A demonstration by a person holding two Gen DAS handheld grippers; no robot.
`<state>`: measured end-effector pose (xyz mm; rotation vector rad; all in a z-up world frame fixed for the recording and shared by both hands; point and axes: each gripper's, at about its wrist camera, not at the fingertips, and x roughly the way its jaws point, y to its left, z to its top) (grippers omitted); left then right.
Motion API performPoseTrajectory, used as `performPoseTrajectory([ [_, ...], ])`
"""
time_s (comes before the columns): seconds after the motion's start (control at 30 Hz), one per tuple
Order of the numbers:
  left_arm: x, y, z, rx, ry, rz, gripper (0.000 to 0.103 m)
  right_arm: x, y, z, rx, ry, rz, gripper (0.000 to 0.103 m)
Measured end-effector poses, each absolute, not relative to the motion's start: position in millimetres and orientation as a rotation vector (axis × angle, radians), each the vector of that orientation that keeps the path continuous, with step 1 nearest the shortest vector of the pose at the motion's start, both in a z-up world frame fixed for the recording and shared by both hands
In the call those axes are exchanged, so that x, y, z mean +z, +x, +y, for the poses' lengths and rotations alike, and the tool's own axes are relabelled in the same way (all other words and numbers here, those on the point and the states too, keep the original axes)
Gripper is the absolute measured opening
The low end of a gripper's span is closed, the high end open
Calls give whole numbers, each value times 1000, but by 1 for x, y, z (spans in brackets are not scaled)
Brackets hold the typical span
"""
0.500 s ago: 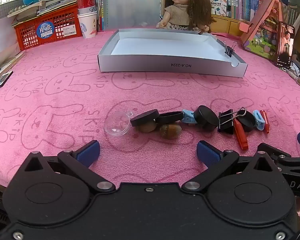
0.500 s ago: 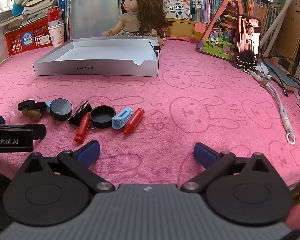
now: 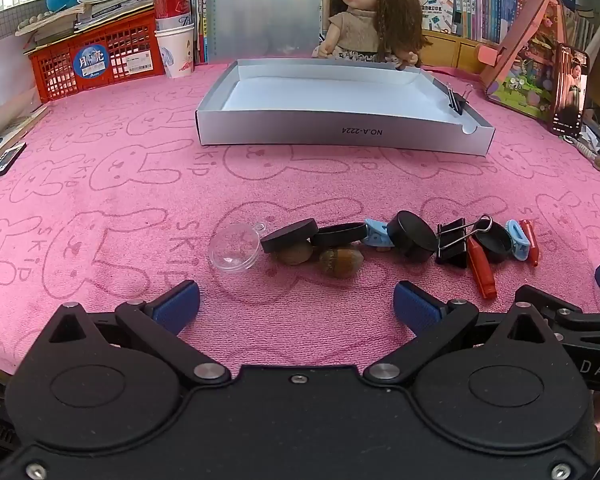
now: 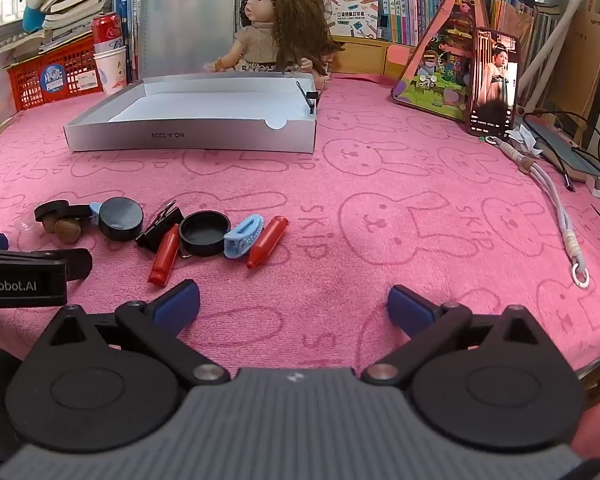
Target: Organize rigid objects
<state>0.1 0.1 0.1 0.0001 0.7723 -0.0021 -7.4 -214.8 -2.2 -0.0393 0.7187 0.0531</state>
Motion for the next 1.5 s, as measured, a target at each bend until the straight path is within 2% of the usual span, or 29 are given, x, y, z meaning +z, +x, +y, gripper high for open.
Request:
performPoseTrajectory([
  [1.5,0,0,0,-2,2,766,103,-4,-7,-219,84,-38,702,103],
])
